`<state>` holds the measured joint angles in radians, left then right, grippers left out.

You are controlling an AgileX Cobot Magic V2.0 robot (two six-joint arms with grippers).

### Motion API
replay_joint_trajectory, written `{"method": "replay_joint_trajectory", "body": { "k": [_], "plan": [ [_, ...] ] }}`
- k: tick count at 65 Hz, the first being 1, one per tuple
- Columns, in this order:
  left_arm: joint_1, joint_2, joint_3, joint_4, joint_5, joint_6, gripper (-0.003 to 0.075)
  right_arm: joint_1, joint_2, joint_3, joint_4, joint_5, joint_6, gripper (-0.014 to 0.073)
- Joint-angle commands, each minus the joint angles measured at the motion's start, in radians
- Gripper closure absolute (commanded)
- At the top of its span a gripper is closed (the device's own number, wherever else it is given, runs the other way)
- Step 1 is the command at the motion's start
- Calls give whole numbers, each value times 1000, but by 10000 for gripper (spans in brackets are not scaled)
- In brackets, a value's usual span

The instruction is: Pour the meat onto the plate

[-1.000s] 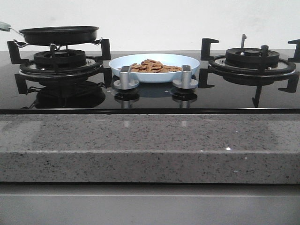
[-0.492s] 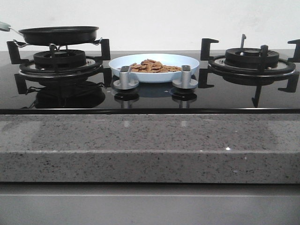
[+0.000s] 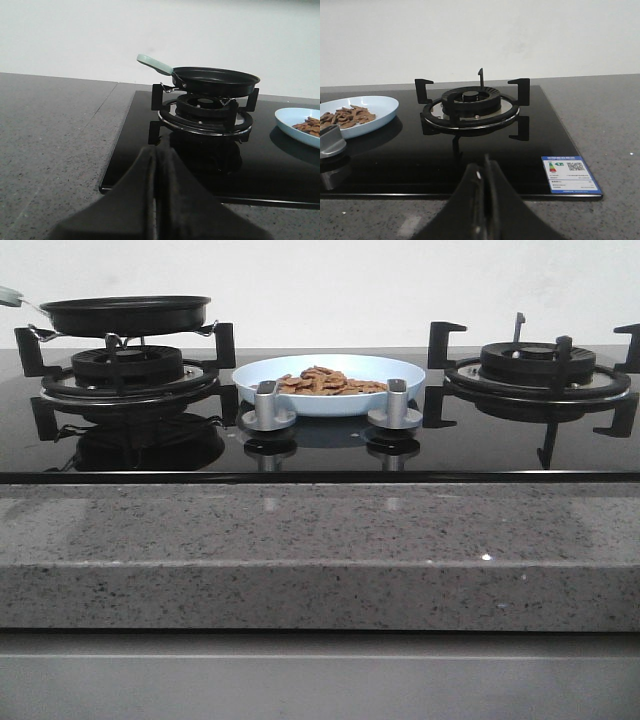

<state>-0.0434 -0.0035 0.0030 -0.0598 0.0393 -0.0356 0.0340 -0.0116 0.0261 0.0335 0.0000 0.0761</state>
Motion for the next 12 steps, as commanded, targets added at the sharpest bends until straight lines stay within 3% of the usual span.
{"method": "replay_joint_trajectory", "body": {
  "k": [1,12],
  "plan": [
    [-7,-17,6,-7,-88,-8,741,-6,-15,-5,1,-89,-8,664],
    [-7,-17,6,-7,-88,-8,741,-6,-15,-5,1,-89,-8,664]
  ]
}}
